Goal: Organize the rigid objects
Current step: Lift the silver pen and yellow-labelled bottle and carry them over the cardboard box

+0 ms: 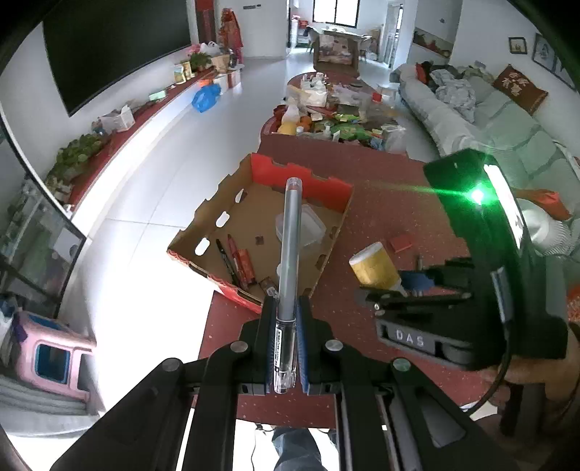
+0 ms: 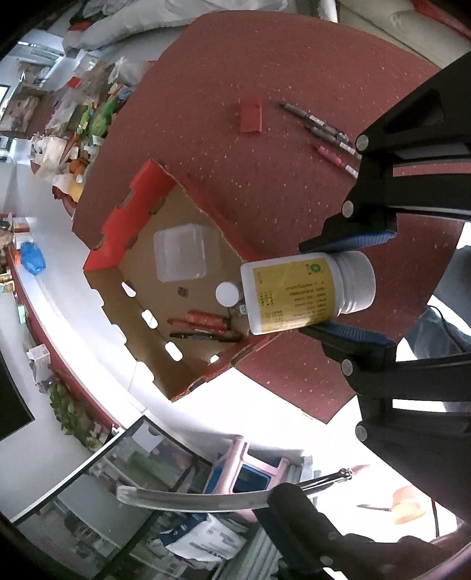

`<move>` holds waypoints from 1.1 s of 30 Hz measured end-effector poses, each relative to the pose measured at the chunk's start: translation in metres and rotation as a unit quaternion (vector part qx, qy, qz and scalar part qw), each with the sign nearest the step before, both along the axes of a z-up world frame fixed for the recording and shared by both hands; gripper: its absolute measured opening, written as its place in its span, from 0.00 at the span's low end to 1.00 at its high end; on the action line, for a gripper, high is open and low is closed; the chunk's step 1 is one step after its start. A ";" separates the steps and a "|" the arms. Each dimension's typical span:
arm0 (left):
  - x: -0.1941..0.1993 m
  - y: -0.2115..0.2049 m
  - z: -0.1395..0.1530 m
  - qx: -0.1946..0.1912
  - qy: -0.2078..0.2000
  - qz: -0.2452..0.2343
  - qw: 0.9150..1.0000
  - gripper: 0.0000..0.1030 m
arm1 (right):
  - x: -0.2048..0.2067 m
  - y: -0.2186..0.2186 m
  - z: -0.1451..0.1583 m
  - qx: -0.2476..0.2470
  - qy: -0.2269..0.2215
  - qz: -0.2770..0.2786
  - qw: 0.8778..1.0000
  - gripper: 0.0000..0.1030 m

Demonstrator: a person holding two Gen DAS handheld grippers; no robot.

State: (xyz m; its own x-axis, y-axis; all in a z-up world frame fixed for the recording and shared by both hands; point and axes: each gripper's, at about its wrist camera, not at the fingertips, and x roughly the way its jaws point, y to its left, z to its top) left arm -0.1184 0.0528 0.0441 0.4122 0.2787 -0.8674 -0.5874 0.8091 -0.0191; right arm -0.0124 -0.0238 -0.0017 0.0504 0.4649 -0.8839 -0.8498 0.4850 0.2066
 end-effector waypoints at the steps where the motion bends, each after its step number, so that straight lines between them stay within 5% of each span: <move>1: 0.002 -0.004 0.001 0.001 0.002 0.004 1.000 0.11 | 0.002 -0.002 0.001 -0.001 0.000 0.004 1.000 0.36; 33: 0.024 -0.025 0.009 0.015 0.029 0.070 0.997 0.11 | 0.024 0.001 0.002 0.016 0.018 0.091 0.996 0.36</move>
